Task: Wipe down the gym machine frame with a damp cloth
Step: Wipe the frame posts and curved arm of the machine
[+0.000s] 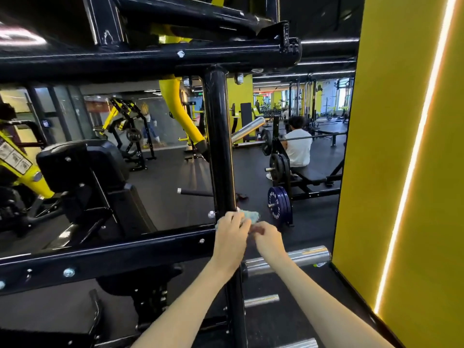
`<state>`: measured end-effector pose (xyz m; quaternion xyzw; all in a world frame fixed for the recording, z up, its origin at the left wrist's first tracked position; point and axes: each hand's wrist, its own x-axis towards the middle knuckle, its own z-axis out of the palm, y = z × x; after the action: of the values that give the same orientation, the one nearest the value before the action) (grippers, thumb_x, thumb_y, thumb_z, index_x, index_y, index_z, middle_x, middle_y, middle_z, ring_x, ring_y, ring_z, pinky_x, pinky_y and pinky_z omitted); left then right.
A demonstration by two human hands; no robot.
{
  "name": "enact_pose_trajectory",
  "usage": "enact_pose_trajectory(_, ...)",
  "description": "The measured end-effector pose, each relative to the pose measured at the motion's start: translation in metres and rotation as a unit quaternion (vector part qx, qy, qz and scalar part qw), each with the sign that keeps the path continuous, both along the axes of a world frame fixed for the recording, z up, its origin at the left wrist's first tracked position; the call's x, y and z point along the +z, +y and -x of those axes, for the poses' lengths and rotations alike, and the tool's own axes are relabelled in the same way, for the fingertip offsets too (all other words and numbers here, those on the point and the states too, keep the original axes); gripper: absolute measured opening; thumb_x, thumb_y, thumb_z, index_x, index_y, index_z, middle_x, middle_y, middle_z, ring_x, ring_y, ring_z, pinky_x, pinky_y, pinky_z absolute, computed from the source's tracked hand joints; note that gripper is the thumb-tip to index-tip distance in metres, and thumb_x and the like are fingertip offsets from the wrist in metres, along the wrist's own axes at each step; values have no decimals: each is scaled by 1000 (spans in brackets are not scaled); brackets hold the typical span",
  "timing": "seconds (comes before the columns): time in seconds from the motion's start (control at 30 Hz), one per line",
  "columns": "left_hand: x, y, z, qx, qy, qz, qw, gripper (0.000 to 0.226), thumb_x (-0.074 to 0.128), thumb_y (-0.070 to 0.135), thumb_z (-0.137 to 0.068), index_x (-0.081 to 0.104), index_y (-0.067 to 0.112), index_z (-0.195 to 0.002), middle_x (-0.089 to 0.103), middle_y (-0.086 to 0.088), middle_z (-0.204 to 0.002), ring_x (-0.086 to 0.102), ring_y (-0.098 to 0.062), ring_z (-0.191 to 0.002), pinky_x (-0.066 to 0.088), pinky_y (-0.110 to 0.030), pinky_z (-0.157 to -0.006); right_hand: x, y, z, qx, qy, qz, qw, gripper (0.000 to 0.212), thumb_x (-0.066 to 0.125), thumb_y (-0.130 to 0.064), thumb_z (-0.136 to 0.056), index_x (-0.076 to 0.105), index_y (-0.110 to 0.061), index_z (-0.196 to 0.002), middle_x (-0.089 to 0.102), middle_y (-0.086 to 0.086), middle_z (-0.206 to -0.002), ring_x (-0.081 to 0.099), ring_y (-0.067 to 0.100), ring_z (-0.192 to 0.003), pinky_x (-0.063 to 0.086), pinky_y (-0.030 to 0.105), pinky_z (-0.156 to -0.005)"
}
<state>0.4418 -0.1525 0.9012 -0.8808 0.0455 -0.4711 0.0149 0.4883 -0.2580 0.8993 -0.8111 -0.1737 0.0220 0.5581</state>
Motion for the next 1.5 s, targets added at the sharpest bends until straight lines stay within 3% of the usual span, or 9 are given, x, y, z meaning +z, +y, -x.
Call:
enact_pose_trajectory(0.23,137,24,0,-18,-238,72,968,34,49,-11,-78,73,1,-99,62,-19,-95,42,-25,-94,47,-31,-74,16,16,-6,28,7,-14,999,31,41,-3,-95,56,-20,-117,61,6,-103,55,10,-77,39,16,-59)
enact_pose_trajectory(0.4,119,36,1,27,-161,-69,984,38,42,-1,-78,75,5,-95,65,-12,-94,42,-23,-93,44,-25,-46,40,29,4,47,-27,-33,998,41,41,3,-92,56,-13,-126,59,2,-105,55,17,-93,41,24,-71)
enact_pose_trajectory(0.57,71,36,24,-24,-28,-138,990,28,47,0,-78,73,2,-89,43,-4,-102,40,-22,-91,43,-26,-35,33,17,10,16,-8,-61,998,35,43,1,-91,62,-8,-119,64,7,-112,57,21,-99,39,22,-75)
enact_pose_trajectory(0.7,105,25,27,-31,-120,19,992,37,41,8,-85,73,2,-104,48,-6,-104,42,-21,-96,47,-29,-59,24,17,5,16,-19,-54,998,34,37,-1,-95,61,-9,-119,61,5,-107,52,16,-93,36,21,-73)
enact_pose_trajectory(0.8,112,20,14,-3,-115,24,993,36,42,8,-86,72,4,-107,54,-10,-103,40,-22,-96,44,-28,-54,3,18,3,18,-4,-42,999,34,35,-2,-97,61,-9,-117,61,4,-102,55,17,-88,38,23,-71)
enact_pose_trajectory(1.13,-45,34,11,23,-76,-21,997,36,50,-9,-81,76,8,-99,43,-2,-102,40,-26,-88,49,-29,-47,-118,12,-6,41,115,10,992,33,38,7,-84,61,-16,-86,65,11,-89,61,25,-86,51,41,-84)
enact_pose_trajectory(1.33,-176,29,26,47,91,69,992,45,33,21,-104,75,6,-97,51,-7,-99,41,-18,-91,52,-32,-41,-182,8,4,91,168,77,979,29,40,6,-87,65,-9,-92,62,5,-83,56,21,-76,45,30,-68)
enact_pose_trajectory(1.4,-217,23,34,46,170,78,981,23,54,20,-98,72,5,-98,45,-5,-102,41,-18,-91,51,-36,-40,-209,0,8,85,189,107,972,29,42,4,-88,68,-5,-99,66,9,-89,60,24,-84,48,33,-75)
enact_pose_trajectory(1.5,-229,11,37,36,237,82,967,28,63,26,-92,64,11,-117,45,-6,-125,43,-19,-110,54,-40,-83,-238,-19,4,57,225,136,963,30,43,5,-88,70,-6,-98,70,15,-100,64,27,-94,50,32,-81)
